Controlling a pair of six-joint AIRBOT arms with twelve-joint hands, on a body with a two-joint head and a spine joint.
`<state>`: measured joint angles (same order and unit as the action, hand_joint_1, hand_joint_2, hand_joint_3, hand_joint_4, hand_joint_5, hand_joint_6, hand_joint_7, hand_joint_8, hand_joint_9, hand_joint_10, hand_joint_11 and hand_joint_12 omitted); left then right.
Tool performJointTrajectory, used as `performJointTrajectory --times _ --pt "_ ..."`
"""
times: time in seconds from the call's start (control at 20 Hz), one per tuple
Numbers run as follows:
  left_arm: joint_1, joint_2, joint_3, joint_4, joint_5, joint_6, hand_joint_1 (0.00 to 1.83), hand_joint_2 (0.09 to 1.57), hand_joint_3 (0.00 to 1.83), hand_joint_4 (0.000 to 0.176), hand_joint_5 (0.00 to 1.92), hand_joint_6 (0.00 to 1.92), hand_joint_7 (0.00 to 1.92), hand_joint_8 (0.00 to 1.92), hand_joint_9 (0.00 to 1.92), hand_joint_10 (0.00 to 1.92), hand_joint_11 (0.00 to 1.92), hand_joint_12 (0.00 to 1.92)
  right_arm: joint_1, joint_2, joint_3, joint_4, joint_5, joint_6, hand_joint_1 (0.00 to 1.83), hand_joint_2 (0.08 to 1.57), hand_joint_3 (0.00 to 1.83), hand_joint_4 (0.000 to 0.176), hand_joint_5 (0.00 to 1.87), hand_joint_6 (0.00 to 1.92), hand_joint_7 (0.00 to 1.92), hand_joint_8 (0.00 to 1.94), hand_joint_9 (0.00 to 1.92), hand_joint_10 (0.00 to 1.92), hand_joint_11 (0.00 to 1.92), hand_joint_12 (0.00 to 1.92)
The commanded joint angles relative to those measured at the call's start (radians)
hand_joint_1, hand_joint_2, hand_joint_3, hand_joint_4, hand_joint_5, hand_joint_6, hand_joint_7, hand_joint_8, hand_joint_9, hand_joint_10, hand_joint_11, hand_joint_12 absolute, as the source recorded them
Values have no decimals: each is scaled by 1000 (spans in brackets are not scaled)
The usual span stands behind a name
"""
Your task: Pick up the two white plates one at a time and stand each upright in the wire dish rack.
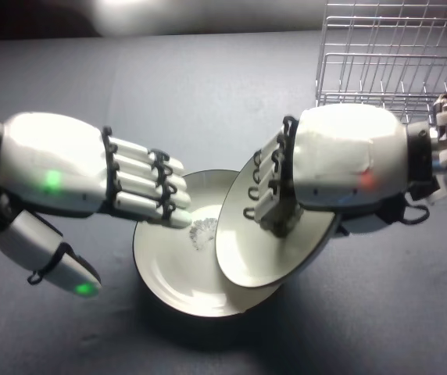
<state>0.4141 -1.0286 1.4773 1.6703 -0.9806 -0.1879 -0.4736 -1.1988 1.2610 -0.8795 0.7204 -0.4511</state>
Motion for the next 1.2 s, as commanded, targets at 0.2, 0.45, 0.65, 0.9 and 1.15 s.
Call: performJointTrajectory --times 0.2,0.45,0.65,0.9,1.15 --pt "-69 73 24 -41 -31 -95 0 1209 0 0 9 0 4 0 2 0 0 0 70 49 -50 116 50 1 1384 1074 0 0 1029 939 1121 648 960 1079 866 1088" --pt "-77 154 25 -25 -30 -122 0 1213 1 0 23 4 23 6 19 5 3 3 139 121 -142 223 1 6 1385 1084 0 0 1008 976 1099 683 940 1102 841 1134" --pt "-69 199 7 -12 -19 -122 0 1215 2 0 39 8 34 8 35 10 18 10 191 181 -219 350 -68 14 1379 1089 0 0 978 1004 1086 707 947 1119 859 1099" --pt "-142 209 7 8 -23 -178 0 1210 0 0 51 19 51 20 50 19 35 16 254 215 -260 487 -135 17 1377 1094 0 0 984 1010 1054 750 941 1121 869 1082" --pt "-158 197 30 8 -34 -197 0 1203 0 0 16 0 6 0 7 0 0 0 328 221 -262 675 -212 20 1377 1091 1 0 994 1009 1049 738 940 1120 868 1091"
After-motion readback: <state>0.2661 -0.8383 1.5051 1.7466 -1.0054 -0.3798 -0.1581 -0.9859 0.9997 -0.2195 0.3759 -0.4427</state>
